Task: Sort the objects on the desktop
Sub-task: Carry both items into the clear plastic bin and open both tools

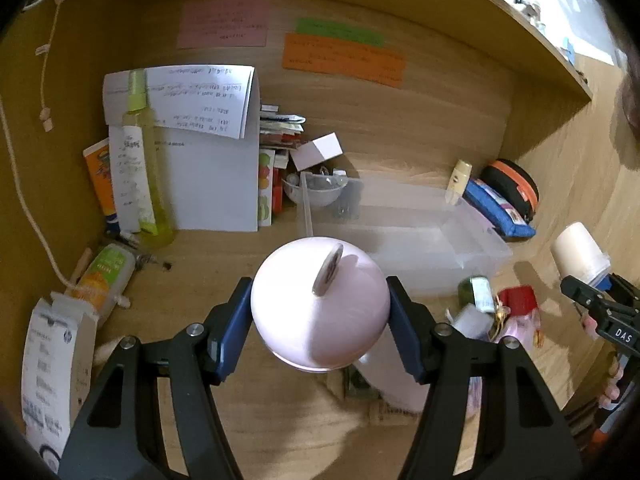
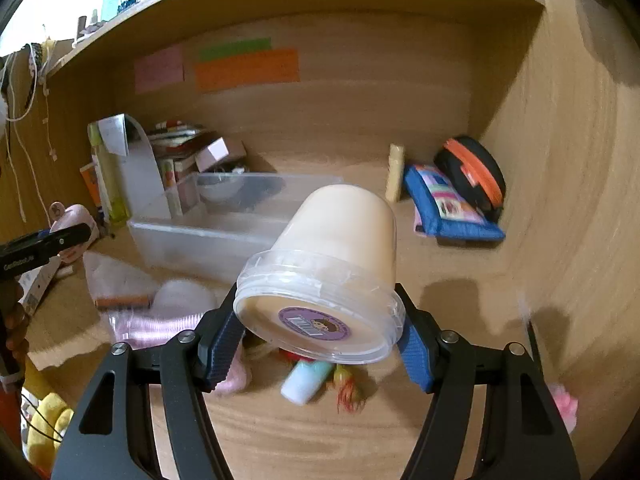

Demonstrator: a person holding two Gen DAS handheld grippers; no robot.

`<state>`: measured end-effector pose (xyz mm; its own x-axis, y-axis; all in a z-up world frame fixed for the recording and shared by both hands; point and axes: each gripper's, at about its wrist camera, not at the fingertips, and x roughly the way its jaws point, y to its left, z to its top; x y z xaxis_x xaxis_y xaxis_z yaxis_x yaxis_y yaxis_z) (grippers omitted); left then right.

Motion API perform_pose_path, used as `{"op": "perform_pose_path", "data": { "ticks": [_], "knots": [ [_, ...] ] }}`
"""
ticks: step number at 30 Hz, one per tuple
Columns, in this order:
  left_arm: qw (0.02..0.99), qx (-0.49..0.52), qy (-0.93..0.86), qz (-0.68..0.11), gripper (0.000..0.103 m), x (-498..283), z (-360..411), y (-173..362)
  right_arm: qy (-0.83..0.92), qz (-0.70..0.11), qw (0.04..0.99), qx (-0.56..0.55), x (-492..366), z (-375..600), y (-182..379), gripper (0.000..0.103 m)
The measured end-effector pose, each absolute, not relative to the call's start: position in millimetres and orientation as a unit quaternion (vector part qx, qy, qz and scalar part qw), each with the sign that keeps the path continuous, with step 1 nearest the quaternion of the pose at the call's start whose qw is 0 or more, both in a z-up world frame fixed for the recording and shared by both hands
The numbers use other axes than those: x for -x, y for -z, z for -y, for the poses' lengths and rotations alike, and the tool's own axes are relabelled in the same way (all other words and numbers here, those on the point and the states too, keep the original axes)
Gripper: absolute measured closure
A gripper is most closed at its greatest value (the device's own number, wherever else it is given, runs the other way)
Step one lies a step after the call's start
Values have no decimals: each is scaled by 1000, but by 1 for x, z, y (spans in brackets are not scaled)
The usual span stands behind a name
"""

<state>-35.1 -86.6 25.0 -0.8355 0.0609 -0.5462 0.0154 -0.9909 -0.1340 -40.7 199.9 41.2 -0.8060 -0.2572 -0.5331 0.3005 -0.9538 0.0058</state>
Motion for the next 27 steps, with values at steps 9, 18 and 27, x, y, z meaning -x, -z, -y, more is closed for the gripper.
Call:
{"op": "perform_pose_path", "data": {
  "ticks": [9,18,27],
  "knots": [
    [13,294,-953,69,40,78,95,-38,949,-45,165,-266,81,-189,-60,38],
    [46,324,-943,62,40,132,86,-40,938,-58,195,-280,123,-169,-64,38],
    [72,382,-919,58,40,178,78,-24,908,-62,240,-336,177,-137,-43,38]
  ]
}}
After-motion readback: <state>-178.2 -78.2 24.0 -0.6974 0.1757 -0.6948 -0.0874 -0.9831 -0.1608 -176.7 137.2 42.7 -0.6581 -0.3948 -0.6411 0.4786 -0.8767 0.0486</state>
